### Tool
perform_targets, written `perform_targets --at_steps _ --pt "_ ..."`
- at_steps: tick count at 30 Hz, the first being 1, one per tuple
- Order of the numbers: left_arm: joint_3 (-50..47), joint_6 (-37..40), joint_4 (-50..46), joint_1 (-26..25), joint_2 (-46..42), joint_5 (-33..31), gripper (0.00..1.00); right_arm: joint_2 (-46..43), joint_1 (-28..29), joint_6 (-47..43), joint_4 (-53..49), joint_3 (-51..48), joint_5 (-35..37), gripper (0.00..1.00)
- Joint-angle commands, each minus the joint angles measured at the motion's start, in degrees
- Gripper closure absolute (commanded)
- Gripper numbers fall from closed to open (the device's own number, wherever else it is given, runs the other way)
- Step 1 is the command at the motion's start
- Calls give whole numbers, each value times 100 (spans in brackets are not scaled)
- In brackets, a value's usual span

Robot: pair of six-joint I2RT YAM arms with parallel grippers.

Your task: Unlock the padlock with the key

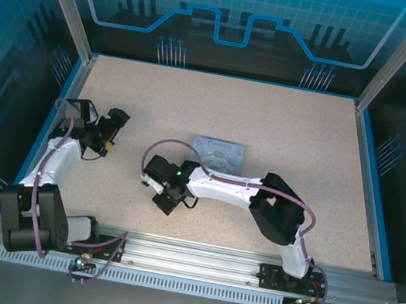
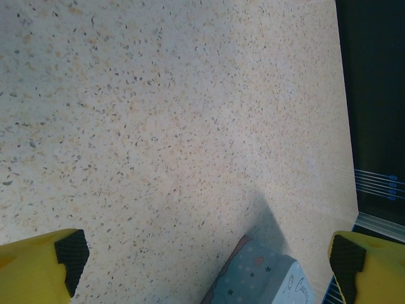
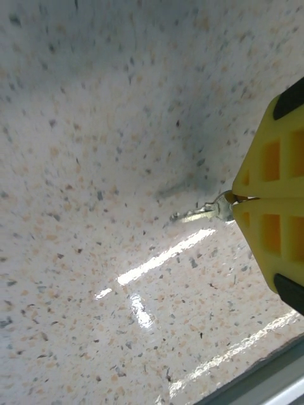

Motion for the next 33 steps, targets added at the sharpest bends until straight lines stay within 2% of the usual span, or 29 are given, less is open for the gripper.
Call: perform_targets --at_steps 1,6,12,17,24,30,33 --pt "-158 7 129 67 -147 310 1 -428 -190 156 -1 -127 -98 100" --pt "-286 -48 264 -185 -169 473 1 -810 -410 237 75 -350 -145 100" --pt "-503 -344 550 -1066 -250 454 1 -1183 -717 366 190 -608 -239 100" --pt "-977 -939 1093 -1807 -459 324 1 -1485 -1017 515 355 -900 -305 100" --pt "-1382 -1662 1777 -2593 -652 111 1 -1862 -1412 693 553 -1201 -442 100" --pt "-1470 -2175 2491 -3198 -603 -84 7 -2153 -1681 840 647 -1315 -534 100" --pt "-1440 -2353 2860 -3464 -451 -151 13 -2293 -1847 962 749 -1385 -688 100"
